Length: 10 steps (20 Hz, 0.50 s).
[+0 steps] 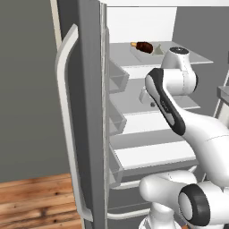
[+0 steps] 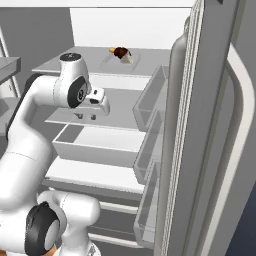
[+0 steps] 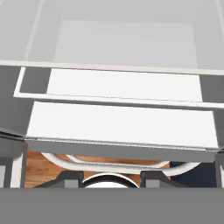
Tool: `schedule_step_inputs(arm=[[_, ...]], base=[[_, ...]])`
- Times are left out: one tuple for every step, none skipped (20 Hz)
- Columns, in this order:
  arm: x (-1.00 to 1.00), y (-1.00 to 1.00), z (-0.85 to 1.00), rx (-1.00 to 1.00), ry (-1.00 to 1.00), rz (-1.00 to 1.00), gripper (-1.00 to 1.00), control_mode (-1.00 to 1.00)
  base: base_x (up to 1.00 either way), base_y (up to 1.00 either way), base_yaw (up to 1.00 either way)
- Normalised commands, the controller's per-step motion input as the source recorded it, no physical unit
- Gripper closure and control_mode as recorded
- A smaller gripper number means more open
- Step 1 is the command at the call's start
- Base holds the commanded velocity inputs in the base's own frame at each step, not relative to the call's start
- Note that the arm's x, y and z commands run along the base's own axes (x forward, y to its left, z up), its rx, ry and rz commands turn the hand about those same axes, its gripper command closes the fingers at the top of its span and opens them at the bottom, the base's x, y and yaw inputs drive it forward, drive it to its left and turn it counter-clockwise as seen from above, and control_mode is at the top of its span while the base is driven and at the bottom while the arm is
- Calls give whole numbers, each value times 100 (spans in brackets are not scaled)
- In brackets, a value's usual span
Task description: Place the tupperware containing the steak and garlic meal in the microwave. Close the microwave door and press the start button to reheat the meal.
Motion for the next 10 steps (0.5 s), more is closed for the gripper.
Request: schedule_step_inputs(arm=[[0, -4, 0, 0, 0, 0, -100, -100], [0, 0, 0, 1, -6, 0, -100, -100], [0, 0, 1, 4, -17, 0, -100, -100], [0, 0, 19, 5, -21, 0, -100, -100], [0, -1, 33, 7, -23, 0, -100, -100], [0, 0, 43, 8, -24, 0, -100, -100], [0, 0, 52, 7, -23, 0, -100, -100], [0, 0, 58, 6, -24, 0, -100, -100], [0, 0, 59, 6, -24, -1, -100, -100], [0, 0, 60, 5, -27, -5, -100, -100]], base=[[0, 0, 0], [0, 0, 0], [0, 0, 0], [0, 0, 0], [0, 0, 0], [0, 0, 0], [0, 0, 0], [0, 0, 0], [0, 0, 0], [0, 0, 0]])
